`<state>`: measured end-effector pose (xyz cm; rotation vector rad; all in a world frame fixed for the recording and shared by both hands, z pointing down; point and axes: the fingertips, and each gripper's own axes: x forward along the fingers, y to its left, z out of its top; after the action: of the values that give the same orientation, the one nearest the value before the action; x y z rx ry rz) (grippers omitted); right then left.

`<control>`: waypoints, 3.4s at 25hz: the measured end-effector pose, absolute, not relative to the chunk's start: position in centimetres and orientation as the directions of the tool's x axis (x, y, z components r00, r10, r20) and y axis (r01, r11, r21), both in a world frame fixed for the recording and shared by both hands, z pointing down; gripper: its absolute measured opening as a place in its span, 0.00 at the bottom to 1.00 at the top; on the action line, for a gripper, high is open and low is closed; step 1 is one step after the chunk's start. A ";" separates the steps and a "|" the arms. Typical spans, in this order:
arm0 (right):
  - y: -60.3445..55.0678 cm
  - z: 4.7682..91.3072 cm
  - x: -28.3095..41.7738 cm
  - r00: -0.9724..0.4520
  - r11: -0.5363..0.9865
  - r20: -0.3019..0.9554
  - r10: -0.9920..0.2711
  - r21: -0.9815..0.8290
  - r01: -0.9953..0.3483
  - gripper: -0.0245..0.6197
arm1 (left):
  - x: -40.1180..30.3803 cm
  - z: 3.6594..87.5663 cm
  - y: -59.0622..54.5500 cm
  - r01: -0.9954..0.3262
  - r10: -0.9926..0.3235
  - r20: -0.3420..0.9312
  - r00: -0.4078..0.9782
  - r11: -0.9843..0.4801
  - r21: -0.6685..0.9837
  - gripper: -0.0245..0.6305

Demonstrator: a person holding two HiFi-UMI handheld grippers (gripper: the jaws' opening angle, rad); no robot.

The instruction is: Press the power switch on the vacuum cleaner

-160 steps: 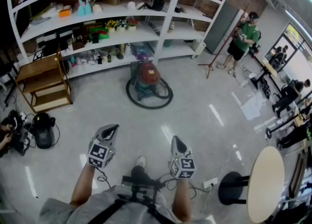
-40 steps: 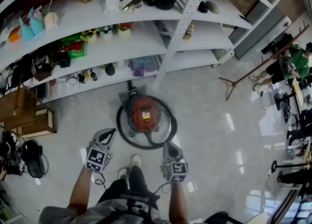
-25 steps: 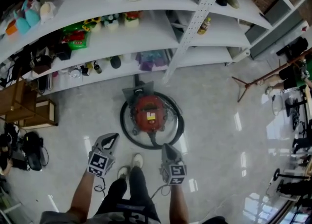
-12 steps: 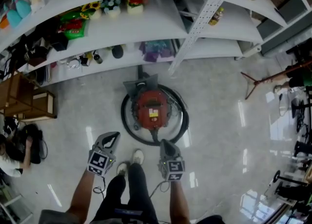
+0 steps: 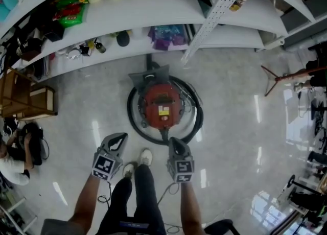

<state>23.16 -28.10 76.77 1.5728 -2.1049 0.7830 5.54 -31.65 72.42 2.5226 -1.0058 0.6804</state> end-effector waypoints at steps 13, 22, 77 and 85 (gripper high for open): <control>-30.7 83.3 23.0 -0.293 0.236 0.644 -0.707 -0.175 -0.956 0.05 | 5.1 76.0 -31.8 -0.708 -0.532 0.561 0.634 -0.692 0.142 0.05; -32.2 86.5 22.3 -0.303 0.244 0.669 -0.678 -0.184 -0.952 0.05 | 4.6 76.1 -31.6 -0.720 -0.536 0.565 0.627 -0.675 0.159 0.05; -35.2 100.6 20.9 -0.236 0.316 0.824 -0.516 -0.073 -0.946 0.06 | 1.8 78.2 -32.1 -0.762 -0.564 0.581 0.588 -0.626 0.164 0.05; -35.3 100.8 20.8 -0.238 0.309 0.827 -0.509 -0.082 -0.948 0.06 | 1.9 78.7 -32.0 -0.762 -0.555 0.592 0.585 -0.626 0.166 0.05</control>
<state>20.82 -35.34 100.79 1.2958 -1.8701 0.7870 1.86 -32.00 78.74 2.4131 -1.0591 0.7003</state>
